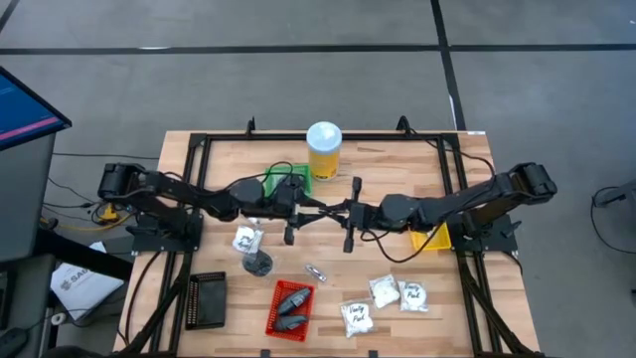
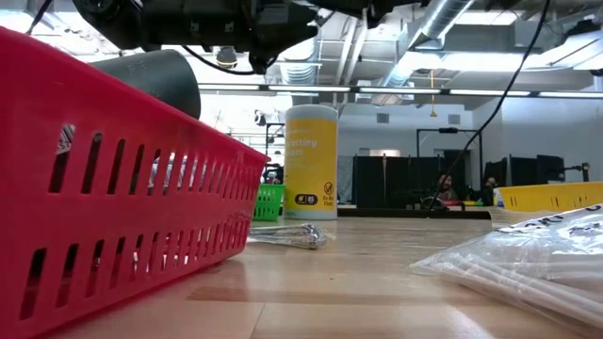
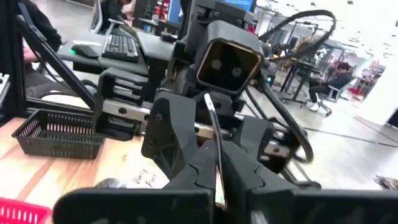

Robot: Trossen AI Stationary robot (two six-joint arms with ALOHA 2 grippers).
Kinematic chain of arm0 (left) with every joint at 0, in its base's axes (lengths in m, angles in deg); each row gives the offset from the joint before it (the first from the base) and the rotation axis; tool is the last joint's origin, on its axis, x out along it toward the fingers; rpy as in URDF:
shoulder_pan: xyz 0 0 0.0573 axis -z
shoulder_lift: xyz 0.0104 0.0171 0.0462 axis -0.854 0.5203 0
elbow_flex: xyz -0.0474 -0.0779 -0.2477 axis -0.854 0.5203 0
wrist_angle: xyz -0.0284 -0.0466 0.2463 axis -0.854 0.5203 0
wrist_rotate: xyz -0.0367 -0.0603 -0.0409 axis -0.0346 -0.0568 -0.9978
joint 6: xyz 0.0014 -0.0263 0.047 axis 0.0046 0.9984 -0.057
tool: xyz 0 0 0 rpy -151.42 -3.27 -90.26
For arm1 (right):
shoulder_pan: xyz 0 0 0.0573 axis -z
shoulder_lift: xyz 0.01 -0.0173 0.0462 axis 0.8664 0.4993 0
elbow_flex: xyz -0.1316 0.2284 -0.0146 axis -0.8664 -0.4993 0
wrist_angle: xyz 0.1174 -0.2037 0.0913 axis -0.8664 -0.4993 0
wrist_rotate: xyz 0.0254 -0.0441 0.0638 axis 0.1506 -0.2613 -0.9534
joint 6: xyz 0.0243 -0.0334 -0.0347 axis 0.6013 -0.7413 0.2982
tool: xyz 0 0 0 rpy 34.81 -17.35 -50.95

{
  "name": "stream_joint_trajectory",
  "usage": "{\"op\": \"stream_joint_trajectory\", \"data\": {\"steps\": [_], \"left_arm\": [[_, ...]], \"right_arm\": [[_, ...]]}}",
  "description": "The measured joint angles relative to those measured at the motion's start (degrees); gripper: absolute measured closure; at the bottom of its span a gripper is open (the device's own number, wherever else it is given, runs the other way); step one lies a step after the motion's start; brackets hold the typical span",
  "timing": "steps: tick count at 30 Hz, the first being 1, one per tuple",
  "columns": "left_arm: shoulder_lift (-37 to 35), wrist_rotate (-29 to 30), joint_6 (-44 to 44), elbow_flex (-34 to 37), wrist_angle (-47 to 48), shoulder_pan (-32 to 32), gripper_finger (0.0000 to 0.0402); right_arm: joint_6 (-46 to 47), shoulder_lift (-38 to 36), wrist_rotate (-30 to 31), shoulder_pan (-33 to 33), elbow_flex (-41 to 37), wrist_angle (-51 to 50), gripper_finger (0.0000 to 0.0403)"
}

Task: Pick & Place Travel size toiletries
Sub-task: Put the silver nail cutter into the yellow bin

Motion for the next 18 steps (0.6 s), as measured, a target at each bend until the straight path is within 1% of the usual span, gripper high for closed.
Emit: {"op": "stream_joint_trajectory", "data": {"steps": [4,8,13,18], "left_arm": [[-3.5,0.0,-0.8,0.0,6.9,0.0,0.0259],[-6.7,-0.2,-0.6,0.0,13.9,0.0,0.0259],[-10.3,-0.2,0.5,0.0,23.6,0.2,0.0269],[-12.0,-0.4,1.7,0.1,27.8,1.4,0.0278]], "right_arm": [[1.5,-3.0,1.5,0.0,0.0,-4.9,0.0401],[4.1,-7.3,3.4,0.0,0.0,-12.3,0.0401],[13.6,-13.7,5.3,0.1,0.0,-30.3,0.0401],[27.0,-19.8,6.6,0.2,0.0,-50.9,0.0401]]}}
